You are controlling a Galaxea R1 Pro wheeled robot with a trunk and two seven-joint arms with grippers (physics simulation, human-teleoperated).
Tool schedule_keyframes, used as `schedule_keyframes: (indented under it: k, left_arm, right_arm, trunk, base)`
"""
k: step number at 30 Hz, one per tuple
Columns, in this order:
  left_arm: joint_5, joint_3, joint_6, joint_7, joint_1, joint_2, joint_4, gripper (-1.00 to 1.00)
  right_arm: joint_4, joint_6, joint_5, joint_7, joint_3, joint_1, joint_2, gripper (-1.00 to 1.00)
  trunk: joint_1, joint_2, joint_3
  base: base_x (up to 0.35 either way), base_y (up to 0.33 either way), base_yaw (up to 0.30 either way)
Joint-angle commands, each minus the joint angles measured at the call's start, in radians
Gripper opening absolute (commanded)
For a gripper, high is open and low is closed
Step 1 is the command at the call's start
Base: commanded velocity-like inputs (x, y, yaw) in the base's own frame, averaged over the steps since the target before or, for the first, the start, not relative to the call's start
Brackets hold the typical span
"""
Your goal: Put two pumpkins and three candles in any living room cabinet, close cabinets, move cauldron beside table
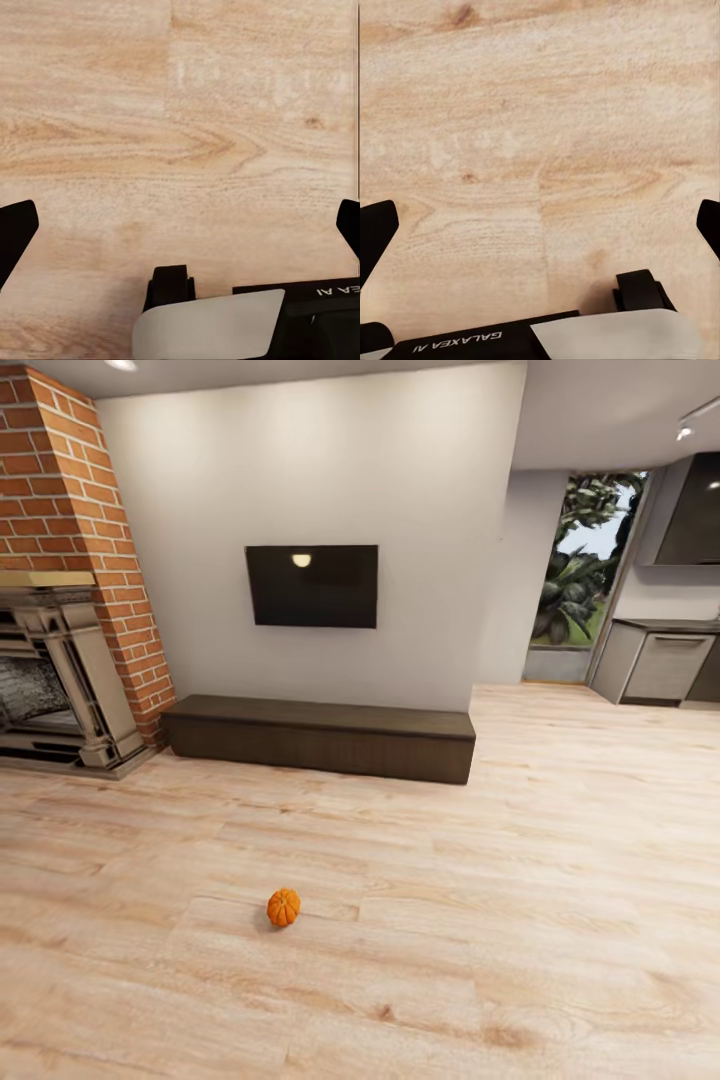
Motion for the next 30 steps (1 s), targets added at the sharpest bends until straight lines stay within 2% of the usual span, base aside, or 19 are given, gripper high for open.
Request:
schedule_keyframes:
  k: [1,18,30]
  left_arm:
    - [0.0,-0.004,0.005,0.001,0.0,0.0,-0.002,1.0]
    - [0.0,-0.004,0.0,0.001,0.0,0.001,-0.001,1.0]
    - [0.0,-0.003,-0.018,0.001,0.0,0.002,-0.001,1.0]
  right_arm:
    - [-0.002,0.006,-0.005,0.0,-0.004,0.0,0.0,1.0]
    - [-0.001,0.007,-0.006,0.005,-0.006,0.0,0.0,1.0]
    - [-0.002,0.003,-0.004,0.011,-0.004,0.0,-0.001,1.0]
  trunk:
    - [0.001,0.0,-0.001]
    - [0.001,0.0,-0.001]
    - [0.001,0.0,-0.01]
  base:
    - [0.313,-0.113,-0.001]
    - [0.313,-0.158,-0.003]
    - [0.325,-0.024,-0.172]
